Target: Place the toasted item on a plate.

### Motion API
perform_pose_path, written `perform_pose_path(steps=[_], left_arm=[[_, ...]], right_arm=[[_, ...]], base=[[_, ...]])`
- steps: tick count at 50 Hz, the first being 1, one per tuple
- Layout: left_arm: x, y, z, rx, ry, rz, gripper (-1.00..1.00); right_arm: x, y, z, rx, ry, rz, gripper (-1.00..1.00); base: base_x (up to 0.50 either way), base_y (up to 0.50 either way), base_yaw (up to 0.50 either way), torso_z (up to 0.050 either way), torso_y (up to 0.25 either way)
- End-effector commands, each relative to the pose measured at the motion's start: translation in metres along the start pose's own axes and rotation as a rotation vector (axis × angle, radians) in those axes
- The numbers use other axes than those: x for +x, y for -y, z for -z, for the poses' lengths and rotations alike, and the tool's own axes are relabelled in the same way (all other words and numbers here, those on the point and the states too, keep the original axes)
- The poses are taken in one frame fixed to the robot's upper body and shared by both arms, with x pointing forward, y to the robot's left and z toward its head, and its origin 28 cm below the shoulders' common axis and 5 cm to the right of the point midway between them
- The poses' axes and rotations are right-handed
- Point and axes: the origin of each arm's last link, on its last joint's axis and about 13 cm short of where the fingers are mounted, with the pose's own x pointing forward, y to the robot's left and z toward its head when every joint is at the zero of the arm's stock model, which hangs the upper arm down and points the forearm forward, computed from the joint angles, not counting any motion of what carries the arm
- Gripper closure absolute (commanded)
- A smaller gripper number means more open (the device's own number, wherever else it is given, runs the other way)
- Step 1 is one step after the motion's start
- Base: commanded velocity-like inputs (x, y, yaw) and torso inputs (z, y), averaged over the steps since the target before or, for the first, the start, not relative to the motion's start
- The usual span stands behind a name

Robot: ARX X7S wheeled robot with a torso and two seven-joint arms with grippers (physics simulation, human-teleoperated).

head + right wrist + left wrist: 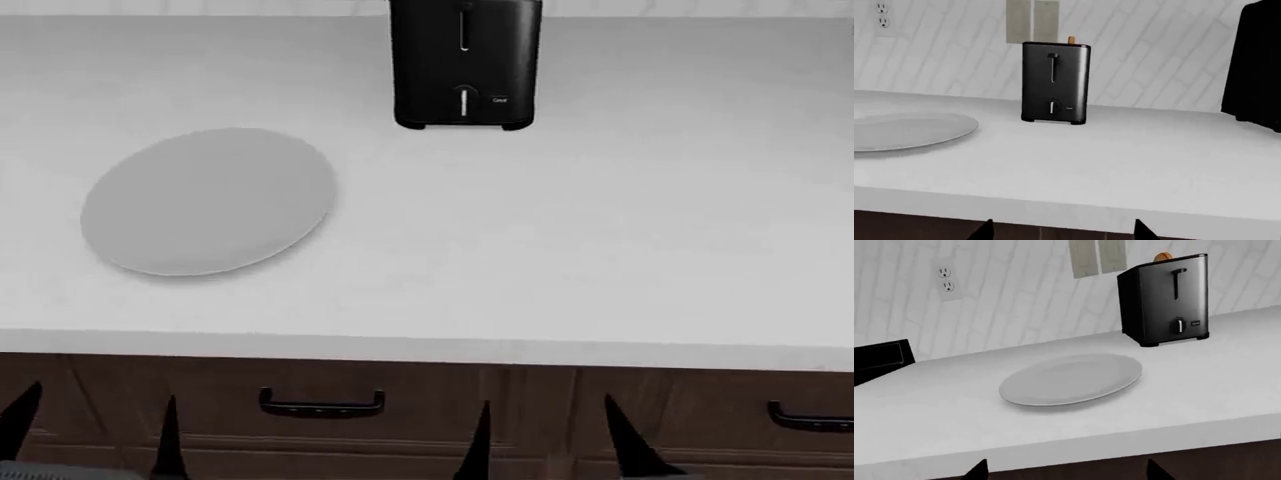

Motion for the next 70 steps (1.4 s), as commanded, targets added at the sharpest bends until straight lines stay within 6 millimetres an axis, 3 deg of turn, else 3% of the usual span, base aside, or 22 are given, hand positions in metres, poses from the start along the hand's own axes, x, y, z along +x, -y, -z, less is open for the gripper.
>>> perform_pose_path(steps=[1, 5, 6, 16, 40, 70], left_arm=[[0.017, -0.018, -0.056, 0.110, 0.105, 0.016, -1.00], [0.019, -0.024, -0.069, 0.100, 0.121, -0.005, -1.00], [0.024, -0.027, -0.090, 0.132, 0.160, -0.005, -1.00], [0.025, -0.031, -0.102, 0.134, 0.180, -0.017, -1.00], [0.015, -0.042, -0.111, 0.164, 0.186, -0.052, -1.00], [0.012, -0.045, -0.113, 0.168, 0.187, -0.066, -1.00]], right_arm=[[0.022, 0.004, -0.065, -0.083, 0.149, -0.042, -1.00], [0.022, 0.004, -0.076, -0.087, 0.173, -0.051, -1.00], [0.020, 0.008, -0.097, -0.109, 0.222, -0.049, -1.00], [0.022, 0.008, -0.111, -0.120, 0.252, -0.057, -1.00], [0.012, 0.016, -0.137, -0.144, 0.306, -0.029, -1.00], [0.013, 0.017, -0.140, -0.147, 0.316, -0.021, -1.00]], base=[[0.11, 0.14, 0.00, 0.000, 0.000], [0.11, 0.13, 0.00, 0.000, 0.000], [0.11, 0.01, 0.00, 0.000, 0.000], [0.12, 0.01, 0.00, 0.000, 0.000], [0.18, 0.00, 0.00, 0.000, 0.000], [0.21, 0.07, 0.00, 0.000, 0.000]])
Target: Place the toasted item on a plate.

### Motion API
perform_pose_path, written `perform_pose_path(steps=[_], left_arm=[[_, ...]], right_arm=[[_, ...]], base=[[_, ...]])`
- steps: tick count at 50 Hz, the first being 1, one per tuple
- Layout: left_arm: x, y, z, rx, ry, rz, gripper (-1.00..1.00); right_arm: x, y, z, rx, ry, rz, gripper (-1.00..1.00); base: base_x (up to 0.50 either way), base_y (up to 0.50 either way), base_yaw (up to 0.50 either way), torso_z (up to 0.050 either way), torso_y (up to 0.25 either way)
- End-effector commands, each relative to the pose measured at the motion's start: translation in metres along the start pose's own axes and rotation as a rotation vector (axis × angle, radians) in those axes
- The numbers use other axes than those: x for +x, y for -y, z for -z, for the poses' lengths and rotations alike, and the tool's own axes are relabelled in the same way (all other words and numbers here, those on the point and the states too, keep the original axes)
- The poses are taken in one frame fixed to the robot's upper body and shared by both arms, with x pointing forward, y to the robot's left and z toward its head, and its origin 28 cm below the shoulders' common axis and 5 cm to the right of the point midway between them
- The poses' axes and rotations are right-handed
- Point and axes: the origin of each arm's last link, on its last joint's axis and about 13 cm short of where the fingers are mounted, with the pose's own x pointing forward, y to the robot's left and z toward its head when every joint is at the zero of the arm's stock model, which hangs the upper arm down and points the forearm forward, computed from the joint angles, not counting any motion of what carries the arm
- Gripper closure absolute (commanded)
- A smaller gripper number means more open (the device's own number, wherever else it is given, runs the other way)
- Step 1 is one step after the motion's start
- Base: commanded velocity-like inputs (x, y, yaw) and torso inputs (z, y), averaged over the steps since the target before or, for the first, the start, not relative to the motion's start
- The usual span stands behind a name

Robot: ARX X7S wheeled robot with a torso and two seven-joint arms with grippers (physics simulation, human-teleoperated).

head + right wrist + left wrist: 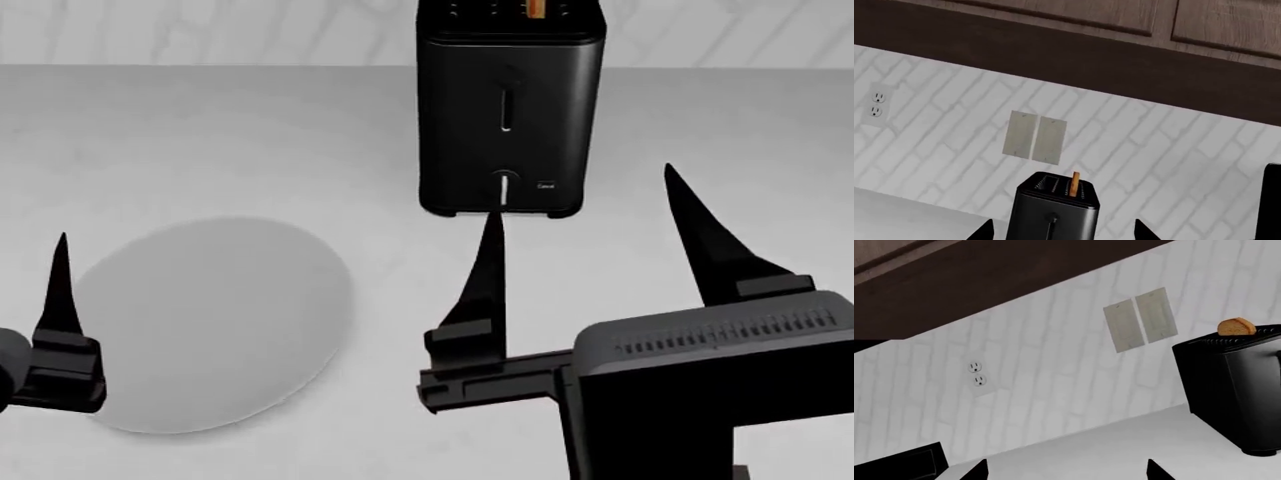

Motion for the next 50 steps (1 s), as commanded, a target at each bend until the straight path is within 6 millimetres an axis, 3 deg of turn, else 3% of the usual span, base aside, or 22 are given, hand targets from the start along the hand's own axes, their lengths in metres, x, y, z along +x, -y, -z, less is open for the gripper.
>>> perform_pose_path(steps=[1, 50], left_arm=[[-0.0014, -0.0018, -0.0009, 0.005, 0.001, -0.006, -1.00], [-0.0052, -0.0045, -0.0037, 0.009, 0.006, -0.012, -1.00]], right_arm=[[0.0005, 0.0002, -0.0006, 0.001, 0.004, 0.003, -1.00], [-0.0015, 0.0005, -0.0036, 0.021, 0.011, 0.006, -1.00]], base=[[0.22, 0.10, 0.00, 0.000, 0.000], [0.22, 0.03, 0.00, 0.000, 0.000]])
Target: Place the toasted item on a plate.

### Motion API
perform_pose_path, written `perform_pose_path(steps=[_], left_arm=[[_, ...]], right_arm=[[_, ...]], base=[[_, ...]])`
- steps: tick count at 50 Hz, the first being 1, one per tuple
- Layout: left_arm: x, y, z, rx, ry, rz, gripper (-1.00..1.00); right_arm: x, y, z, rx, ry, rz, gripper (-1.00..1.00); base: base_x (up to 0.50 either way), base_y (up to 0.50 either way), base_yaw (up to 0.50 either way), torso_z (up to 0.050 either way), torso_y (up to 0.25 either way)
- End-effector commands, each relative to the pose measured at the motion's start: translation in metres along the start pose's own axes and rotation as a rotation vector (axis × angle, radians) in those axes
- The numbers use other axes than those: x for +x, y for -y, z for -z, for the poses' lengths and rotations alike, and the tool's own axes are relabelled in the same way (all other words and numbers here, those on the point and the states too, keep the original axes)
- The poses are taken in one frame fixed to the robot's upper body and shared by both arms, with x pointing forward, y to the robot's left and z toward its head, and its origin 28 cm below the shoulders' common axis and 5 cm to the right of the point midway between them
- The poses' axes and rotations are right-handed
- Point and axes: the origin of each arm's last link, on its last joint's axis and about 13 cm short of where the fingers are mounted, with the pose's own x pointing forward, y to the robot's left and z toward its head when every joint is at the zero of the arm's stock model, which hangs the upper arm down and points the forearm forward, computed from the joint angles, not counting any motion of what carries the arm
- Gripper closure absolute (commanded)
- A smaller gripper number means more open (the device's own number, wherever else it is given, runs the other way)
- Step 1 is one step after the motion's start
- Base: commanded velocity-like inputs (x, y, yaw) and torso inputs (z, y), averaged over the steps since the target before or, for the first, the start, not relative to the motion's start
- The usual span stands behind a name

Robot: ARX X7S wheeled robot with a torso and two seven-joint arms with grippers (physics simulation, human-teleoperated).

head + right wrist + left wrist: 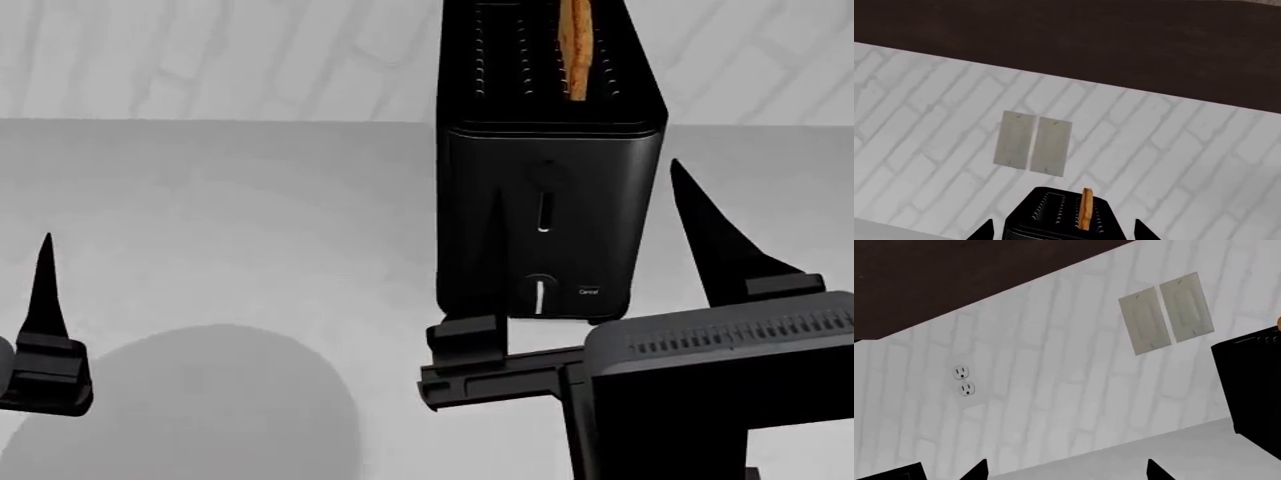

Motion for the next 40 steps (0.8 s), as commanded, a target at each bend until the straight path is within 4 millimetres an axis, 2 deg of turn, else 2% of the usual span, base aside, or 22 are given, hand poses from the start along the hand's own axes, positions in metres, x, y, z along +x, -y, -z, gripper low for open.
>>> perform_pose_path(steps=[1, 15, 21, 29, 35, 40], left_arm=[[-0.001, 0.000, -0.001, 0.003, 0.002, 0.001, -1.00], [-0.001, 0.000, -0.002, 0.007, 0.003, 0.005, -1.00], [-0.002, -0.001, -0.002, 0.002, 0.004, 0.002, -1.00], [-0.003, -0.003, -0.003, 0.003, 0.001, -0.001, -1.00], [-0.005, -0.003, -0.004, 0.002, 0.002, 0.000, -1.00], [-0.005, -0.003, -0.004, 0.002, 0.003, 0.003, -1.00]], right_arm=[[-0.001, 0.000, 0.000, 0.001, -0.001, 0.000, -1.00], [0.000, -0.001, -0.001, 0.008, -0.009, 0.014, -1.00], [0.007, 0.000, -0.016, 0.030, -0.009, 0.023, -1.00], [0.025, 0.011, -0.041, -0.010, -0.053, 0.053, -1.00], [0.046, 0.024, -0.067, -0.018, -0.102, 0.066, -1.00], [0.063, 0.035, -0.077, -0.005, -0.134, 0.085, -1.00]], base=[[0.22, 0.00, 0.00, 0.000, 0.000], [0.19, 0.00, 0.00, 0.000, 0.001], [0.00, 0.00, 0.00, 0.000, 0.000], [0.00, 0.00, 0.00, 0.000, 0.000], [0.00, 0.00, 0.00, 0.000, 0.000], [0.00, 0.00, 0.00, 0.000, 0.000]])
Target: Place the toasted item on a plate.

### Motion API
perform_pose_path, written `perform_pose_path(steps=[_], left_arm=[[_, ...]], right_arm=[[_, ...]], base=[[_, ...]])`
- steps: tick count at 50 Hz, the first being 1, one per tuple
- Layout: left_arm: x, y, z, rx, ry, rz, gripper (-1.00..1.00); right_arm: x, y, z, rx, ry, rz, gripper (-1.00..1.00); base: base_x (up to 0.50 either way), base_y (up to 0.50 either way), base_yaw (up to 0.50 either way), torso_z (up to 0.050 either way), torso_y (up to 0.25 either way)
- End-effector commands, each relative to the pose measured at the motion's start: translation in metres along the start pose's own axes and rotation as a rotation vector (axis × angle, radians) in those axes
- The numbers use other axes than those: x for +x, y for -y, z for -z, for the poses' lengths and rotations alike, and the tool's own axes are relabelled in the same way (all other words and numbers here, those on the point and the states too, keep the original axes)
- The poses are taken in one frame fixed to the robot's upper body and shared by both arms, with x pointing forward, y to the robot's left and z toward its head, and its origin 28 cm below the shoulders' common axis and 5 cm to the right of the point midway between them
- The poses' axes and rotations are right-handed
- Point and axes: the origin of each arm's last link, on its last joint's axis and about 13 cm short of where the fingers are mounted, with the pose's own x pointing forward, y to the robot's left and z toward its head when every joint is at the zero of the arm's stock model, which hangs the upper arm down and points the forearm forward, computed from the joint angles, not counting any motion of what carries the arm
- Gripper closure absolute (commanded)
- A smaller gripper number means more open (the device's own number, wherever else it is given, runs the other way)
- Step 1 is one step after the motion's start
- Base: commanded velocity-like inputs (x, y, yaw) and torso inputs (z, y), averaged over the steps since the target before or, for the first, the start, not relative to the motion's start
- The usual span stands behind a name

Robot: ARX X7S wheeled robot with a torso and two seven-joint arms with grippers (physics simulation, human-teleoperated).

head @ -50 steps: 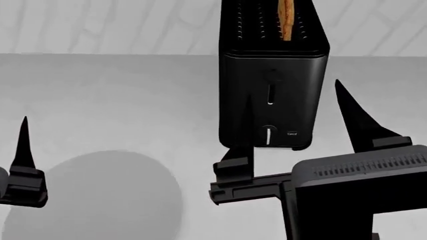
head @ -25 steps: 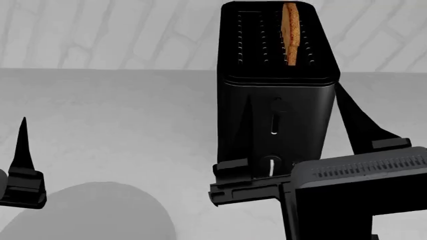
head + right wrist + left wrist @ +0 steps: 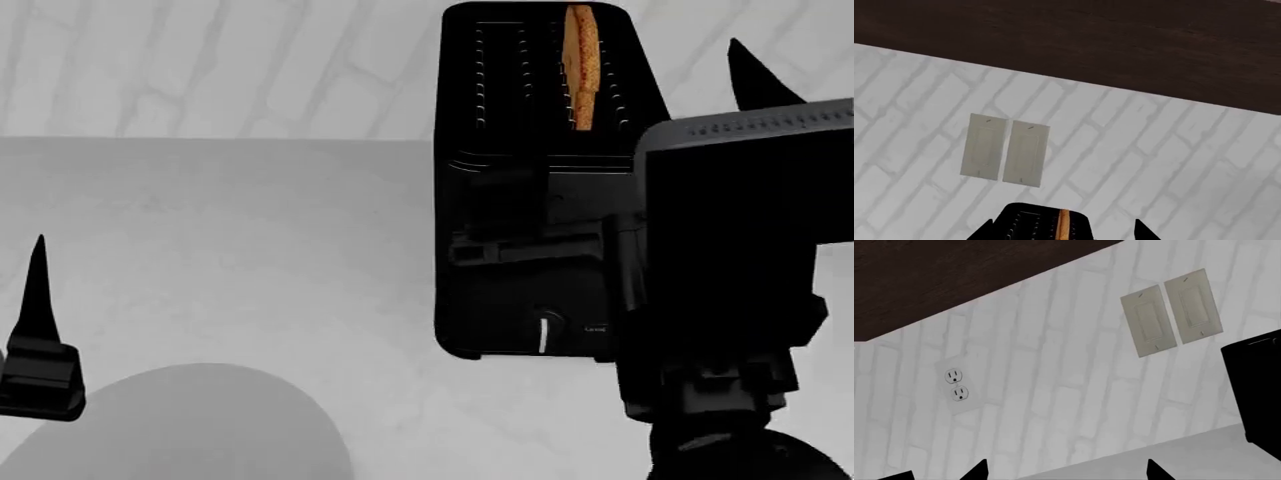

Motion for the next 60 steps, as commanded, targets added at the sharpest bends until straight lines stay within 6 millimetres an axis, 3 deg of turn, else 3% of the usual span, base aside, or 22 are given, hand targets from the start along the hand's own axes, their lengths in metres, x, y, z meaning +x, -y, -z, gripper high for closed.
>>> perform_pose_path(steps=[1, 7, 17, 25, 33, 60], left_arm=[[-0.002, -0.001, -0.001, -0.003, 0.001, 0.002, -1.00], [-0.002, -0.001, -0.002, -0.002, 0.003, 0.003, -1.00], [-0.004, -0.002, -0.004, -0.001, 0.006, 0.002, -1.00], [-0.004, -0.002, -0.004, -0.005, 0.009, 0.002, -1.00], [-0.006, -0.003, -0.003, -0.003, 0.008, 0.000, -1.00], [-0.005, -0.001, -0.001, -0.010, 0.007, 0.003, -1.00]], right_arm=[[0.027, 0.018, -0.033, -0.001, -0.062, 0.026, -1.00], [0.045, 0.026, -0.036, -0.019, -0.087, 0.039, -1.00], [0.092, 0.020, -0.047, 0.006, -0.122, -0.038, -1.00], [0.117, 0.017, -0.033, 0.053, -0.196, -0.056, -1.00], [0.134, 0.016, -0.022, 0.080, -0.287, -0.058, -1.00], [0.169, 0.013, -0.016, 0.131, -0.519, -0.023, -1.00]], base=[[0.00, 0.00, 0.00, 0.000, 0.000], [0.00, 0.00, 0.00, 0.000, 0.000], [0.00, 0.00, 0.00, 0.000, 0.000], [0.00, 0.00, 0.00, 0.000, 0.000], [0.00, 0.00, 0.00, 0.000, 0.000], [0.00, 0.00, 0.00, 0.000, 0.000]])
